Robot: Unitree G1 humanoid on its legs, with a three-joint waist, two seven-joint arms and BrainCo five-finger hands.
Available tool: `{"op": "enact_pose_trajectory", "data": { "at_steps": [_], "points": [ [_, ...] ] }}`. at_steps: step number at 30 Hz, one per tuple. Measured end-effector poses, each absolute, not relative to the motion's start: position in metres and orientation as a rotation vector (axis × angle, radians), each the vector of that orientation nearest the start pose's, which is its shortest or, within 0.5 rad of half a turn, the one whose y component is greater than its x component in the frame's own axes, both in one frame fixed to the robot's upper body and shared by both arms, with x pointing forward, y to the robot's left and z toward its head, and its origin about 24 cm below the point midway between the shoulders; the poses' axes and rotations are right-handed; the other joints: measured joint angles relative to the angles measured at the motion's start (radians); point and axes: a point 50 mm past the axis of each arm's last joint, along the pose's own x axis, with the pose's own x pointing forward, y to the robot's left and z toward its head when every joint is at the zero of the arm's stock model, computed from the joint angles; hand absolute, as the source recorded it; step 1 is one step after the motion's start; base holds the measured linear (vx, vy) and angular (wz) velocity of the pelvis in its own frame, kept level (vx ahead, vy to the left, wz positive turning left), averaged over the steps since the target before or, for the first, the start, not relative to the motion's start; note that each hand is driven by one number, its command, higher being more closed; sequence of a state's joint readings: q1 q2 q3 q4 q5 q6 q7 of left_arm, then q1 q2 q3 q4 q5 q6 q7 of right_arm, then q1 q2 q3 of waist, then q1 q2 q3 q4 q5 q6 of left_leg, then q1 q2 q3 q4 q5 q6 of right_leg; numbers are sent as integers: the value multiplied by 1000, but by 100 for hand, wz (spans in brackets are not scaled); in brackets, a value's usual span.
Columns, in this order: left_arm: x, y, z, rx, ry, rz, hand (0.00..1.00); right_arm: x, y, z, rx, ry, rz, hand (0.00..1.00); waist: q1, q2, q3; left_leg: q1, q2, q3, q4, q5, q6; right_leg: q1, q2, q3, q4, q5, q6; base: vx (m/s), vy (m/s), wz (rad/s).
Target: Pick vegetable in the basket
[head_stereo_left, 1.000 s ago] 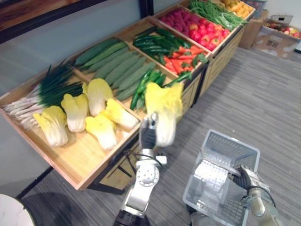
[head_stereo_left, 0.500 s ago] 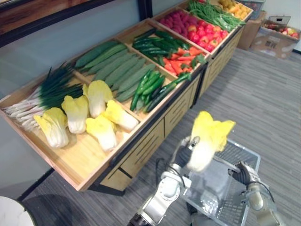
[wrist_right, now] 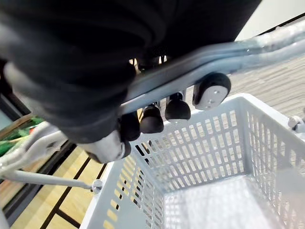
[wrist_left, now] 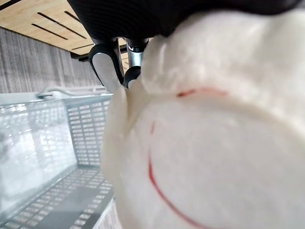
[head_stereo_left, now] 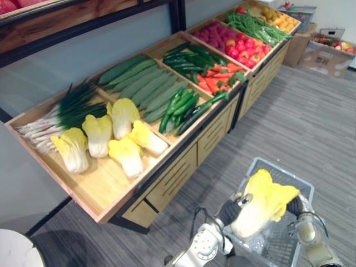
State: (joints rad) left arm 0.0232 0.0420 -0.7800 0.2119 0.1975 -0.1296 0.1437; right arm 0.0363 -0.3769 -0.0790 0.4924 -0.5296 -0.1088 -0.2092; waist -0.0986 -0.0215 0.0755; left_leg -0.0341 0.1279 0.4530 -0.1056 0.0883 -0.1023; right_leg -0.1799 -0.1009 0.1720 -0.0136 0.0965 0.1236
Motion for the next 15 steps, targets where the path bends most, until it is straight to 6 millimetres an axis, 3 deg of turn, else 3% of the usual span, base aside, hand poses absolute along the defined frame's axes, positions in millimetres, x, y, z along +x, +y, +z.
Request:
{"op": "enact_pose_trajectory", "data": {
  "at_steps": [9,15],
  "points": [
    [174,-9,-7,243,22,-691,100,224,-292,-21,-872,347,-282,100,3,0,0,0,-1,-3,0,0,0,2,-1,-1,-1,0,2,23,-6,0],
    [166,-3,-35,345,119,-703,100,226,-294,-18,-868,335,-305,100,0,0,0,0,-1,-3,0,0,0,2,0,-1,-1,2,7,29,-6,0]
  ]
}}
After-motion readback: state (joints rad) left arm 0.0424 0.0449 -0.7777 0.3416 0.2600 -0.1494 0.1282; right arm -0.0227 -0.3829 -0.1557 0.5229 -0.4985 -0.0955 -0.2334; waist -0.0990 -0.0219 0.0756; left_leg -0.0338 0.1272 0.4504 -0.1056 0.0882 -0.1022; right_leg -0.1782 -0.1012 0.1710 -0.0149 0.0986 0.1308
